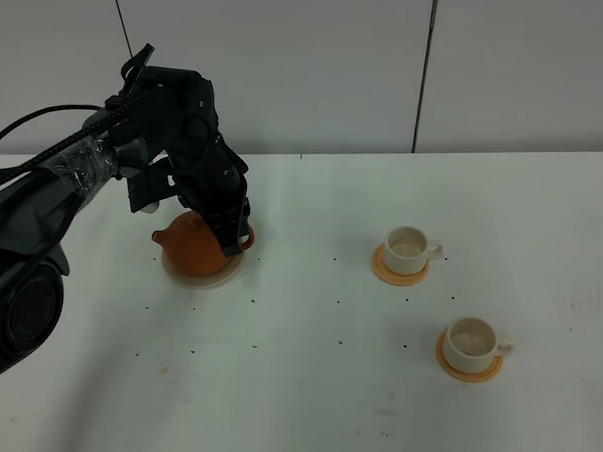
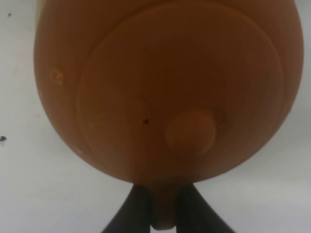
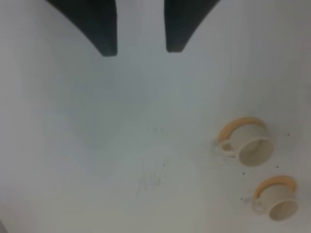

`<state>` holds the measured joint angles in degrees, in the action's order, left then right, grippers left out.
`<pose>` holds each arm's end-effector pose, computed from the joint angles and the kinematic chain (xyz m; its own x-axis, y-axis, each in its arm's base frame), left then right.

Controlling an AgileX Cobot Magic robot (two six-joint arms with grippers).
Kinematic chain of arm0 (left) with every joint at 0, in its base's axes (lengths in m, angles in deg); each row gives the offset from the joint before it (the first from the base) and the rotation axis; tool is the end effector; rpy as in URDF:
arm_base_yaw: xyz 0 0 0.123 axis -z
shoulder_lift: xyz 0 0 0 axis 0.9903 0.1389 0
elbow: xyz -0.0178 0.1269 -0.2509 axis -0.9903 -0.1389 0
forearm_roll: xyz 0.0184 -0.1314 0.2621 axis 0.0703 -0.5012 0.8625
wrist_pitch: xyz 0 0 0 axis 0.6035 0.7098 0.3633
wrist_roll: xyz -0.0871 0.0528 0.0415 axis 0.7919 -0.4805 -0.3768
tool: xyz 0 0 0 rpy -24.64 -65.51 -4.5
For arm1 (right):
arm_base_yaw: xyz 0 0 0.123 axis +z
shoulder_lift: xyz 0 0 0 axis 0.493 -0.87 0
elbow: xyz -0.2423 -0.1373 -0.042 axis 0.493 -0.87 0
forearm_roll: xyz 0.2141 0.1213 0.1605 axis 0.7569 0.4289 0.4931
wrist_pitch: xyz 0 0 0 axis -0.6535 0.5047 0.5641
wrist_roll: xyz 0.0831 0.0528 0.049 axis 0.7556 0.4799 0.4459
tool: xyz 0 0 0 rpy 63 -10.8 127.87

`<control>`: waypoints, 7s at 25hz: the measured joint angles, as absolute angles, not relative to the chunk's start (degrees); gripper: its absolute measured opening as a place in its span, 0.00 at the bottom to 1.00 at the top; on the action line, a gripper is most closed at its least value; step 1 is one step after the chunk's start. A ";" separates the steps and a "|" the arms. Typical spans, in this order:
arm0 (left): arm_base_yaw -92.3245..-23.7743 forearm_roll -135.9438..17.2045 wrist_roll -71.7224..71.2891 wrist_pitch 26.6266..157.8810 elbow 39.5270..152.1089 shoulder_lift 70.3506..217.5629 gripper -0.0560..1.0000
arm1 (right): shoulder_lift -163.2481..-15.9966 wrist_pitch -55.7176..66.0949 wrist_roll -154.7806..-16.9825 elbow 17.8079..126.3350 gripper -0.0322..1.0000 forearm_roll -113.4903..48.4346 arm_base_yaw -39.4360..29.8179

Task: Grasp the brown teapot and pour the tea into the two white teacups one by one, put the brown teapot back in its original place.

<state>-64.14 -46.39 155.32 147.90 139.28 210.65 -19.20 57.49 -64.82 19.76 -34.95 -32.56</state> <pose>0.5366 -0.1740 0.1273 0.2112 -0.9617 0.1748 -0.9294 -0.2529 -0.2687 0.0617 0.0059 0.2809 -0.5184 0.0415 -0.8542 -0.0117 0.9984 0.0556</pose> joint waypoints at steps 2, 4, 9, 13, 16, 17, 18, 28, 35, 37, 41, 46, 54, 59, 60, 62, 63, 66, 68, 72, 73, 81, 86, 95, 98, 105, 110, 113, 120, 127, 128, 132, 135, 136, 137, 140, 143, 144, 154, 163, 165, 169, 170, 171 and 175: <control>-64.14 -46.34 155.32 147.92 139.28 210.65 0.22 | -19.20 57.49 -64.82 19.76 0.26 -34.95 -32.56; -64.14 -46.26 155.32 147.97 139.28 210.65 0.22 | -19.20 57.49 -64.82 19.76 0.26 -34.95 -32.56; -64.14 -46.22 155.32 148.28 139.28 210.65 0.22 | -19.20 57.49 -64.82 19.76 0.26 -34.95 -32.56; -64.14 -45.41 155.32 151.48 140.92 210.69 0.22 | -19.20 57.49 -64.87 19.76 0.26 -34.95 -32.56; -64.19 -43.99 155.32 155.79 143.35 211.29 0.22 | -19.20 57.49 -64.87 19.76 0.26 -34.95 -32.56; -64.19 -43.75 155.32 156.36 144.05 211.51 0.22 | -19.20 57.49 -64.87 19.76 0.26 -34.95 -32.56; -64.23 -43.55 155.32 156.36 144.63 211.70 0.22 | -19.20 57.49 -64.87 19.76 0.26 -34.95 -32.56; -64.23 -42.36 155.07 156.36 146.23 211.76 0.22 | -19.20 57.49 -64.87 19.76 0.26 -34.95 -32.56; -64.23 -42.36 148.57 156.42 146.23 209.07 0.22 | -19.20 57.49 -64.81 19.76 0.26 -34.95 -32.56; -64.23 -42.36 145.89 156.48 146.23 207.49 0.22 | -19.20 57.49 -64.81 19.76 0.26 -34.95 -32.56; -64.23 -42.36 139.52 156.48 146.27 204.42 0.22 | -19.20 57.49 -64.86 19.76 0.26 -34.95 -32.56; -63.97 -42.09 133.70 156.48 146.27 201.79 0.22 | -19.20 57.49 -64.86 19.76 0.26 -34.95 -32.56; -61.87 -43.44 129.16 156.42 146.27 198.50 0.22 | -19.20 57.49 -64.86 19.76 0.26 -34.95 -32.56; -61.74 -43.25 127.68 156.37 140.16 193.97 0.22 | -19.20 57.49 -64.86 19.76 0.26 -34.95 -32.56; -61.74 -43.21 127.32 156.37 137.58 192.84 0.22 | -19.20 57.49 -64.86 19.76 0.26 -34.95 -32.56; -61.74 -42.62 126.44 156.41 132.67 190.93 0.22 | -19.20 57.49 -64.86 19.76 0.26 -34.95 -32.56; -61.74 -42.35 126.18 156.41 130.13 189.95 0.22 | -19.20 57.49 -64.86 19.76 0.26 -34.95 -32.56; -61.74 -40.85 125.58 156.41 123.69 187.18 0.22 | -19.20 57.49 -64.86 19.76 0.26 -34.95 -32.56; -61.74 -39.34 124.36 156.41 120.10 185.25 0.22 | -19.20 57.49 -64.86 19.76 0.26 -34.95 -32.56; -61.74 -37.77 121.54 156.36 115.15 183.12 0.22 | -19.20 57.49 -64.86 19.76 0.26 -34.95 -32.56; -61.74 -37.33 120.86 156.36 114.40 182.97 0.22 | -19.20 57.49 -64.86 19.76 0.26 -34.95 -32.56; -61.74 -33.43 111.85 156.36 113.13 182.79 0.22 | -19.20 57.49 -64.86 19.76 0.26 -34.95 -32.56; -61.74 -32.18 108.01 156.36 113.13 182.79 0.22 | -19.20 57.49 -64.86 19.76 0.26 -34.95 -32.56; -61.74 -31.76 107.44 156.36 113.13 182.79 0.22 | -19.20 57.49 -64.86 19.76 0.26 -34.95 -32.56; -61.74 -31.25 107.44 156.36 113.13 182.79 0.22 | -19.20 57.49 -64.86 19.76 0.26 -34.95 -32.56; -61.74 -29.35 104.68 156.36 113.13 182.79 0.22 | -19.20 57.49 -64.86 19.76 0.26 -34.95 -32.56; -61.74 -28.06 103.03 156.36 113.13 182.79 0.22 | -19.20 57.49 -64.86 19.76 0.26 -34.95 -32.56; -61.74 -28.06 102.65 156.36 113.13 182.79 0.22 | -19.20 57.49 -64.86 19.76 0.26 -34.95 -32.56; -61.74 -28.92 94.36 156.36 113.13 182.79 0.22 | -19.20 57.49 -64.86 19.76 0.26 -34.95 -32.56; -61.74 -31.81 84.12 156.36 113.13 182.79 0.22 | -19.20 57.49 -64.85 19.76 0.26 -34.95 -32.56; -61.74 -31.81 82.20 156.36 113.13 182.79 0.22 | -19.20 57.49 -64.85 19.76 0.26 -34.95 -32.56; -61.74 -31.87 75.02 156.36 113.13 182.79 0.22 | -19.20 57.49 -64.85 19.76 0.26 -34.95 -32.56; -61.74 -31.93 71.15 156.36 113.13 182.79 0.22 | -19.20 57.49 -64.87 19.76 0.26 -34.95 -32.56; -61.74 -32.13 70.10 156.36 113.13 182.79 0.22 | -19.20 57.49 -64.87 19.76 0.26 -34.95 -32.56; -61.74 -32.30 69.11 156.36 113.13 182.79 0.22 | -19.20 57.49 -64.87 19.76 0.26 -34.95 -32.56; -61.74 -34.05 66.41 156.36 113.13 182.79 0.22 | -19.20 57.49 -64.87 19.76 0.26 -34.95 -32.56; -61.74 -35.53 64.55 156.36 113.13 182.79 0.22 | -19.20 57.49 -64.87 19.76 0.26 -34.95 -32.56; -61.74 -35.73 64.17 156.36 113.13 182.79 0.22 | -19.20 57.49 -64.87 19.76 0.26 -34.95 -32.56; -61.74 -36.82 59.92 156.36 113.13 182.79 0.22 | -19.20 57.49 -64.81 19.76 0.26 -34.95 -32.56; -61.74 -37.53 57.37 156.36 113.13 182.79 0.22 | -19.20 57.49 -64.87 19.76 0.26 -34.95 -32.56; -61.74 -37.57 55.46 156.36 113.13 182.79 0.22 | -19.20 57.49 -64.92 19.76 0.26 -34.95 -32.56; -61.74 -37.63 49.81 156.36 113.13 182.79 0.22 | -19.20 57.49 -64.92 19.76 0.26 -34.95 -32.56; -61.74 -37.68 48.93 156.36 113.13 182.79 0.22 | -19.20 57.49 -64.92 19.76 0.26 -34.95 -32.56; -61.74 -37.76 48.30 156.36 113.13 182.79 0.22 | -19.20 57.49 -64.92 19.76 0.26 -34.95 -32.56; -61.74 -37.96 46.65 156.36 113.13 182.79 0.22 | -19.20 57.49 -64.92 19.76 0.26 -34.95 -32.56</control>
<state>-61.74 -37.96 46.65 156.36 113.13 182.79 -19.20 57.49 -64.92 19.76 -34.95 -32.56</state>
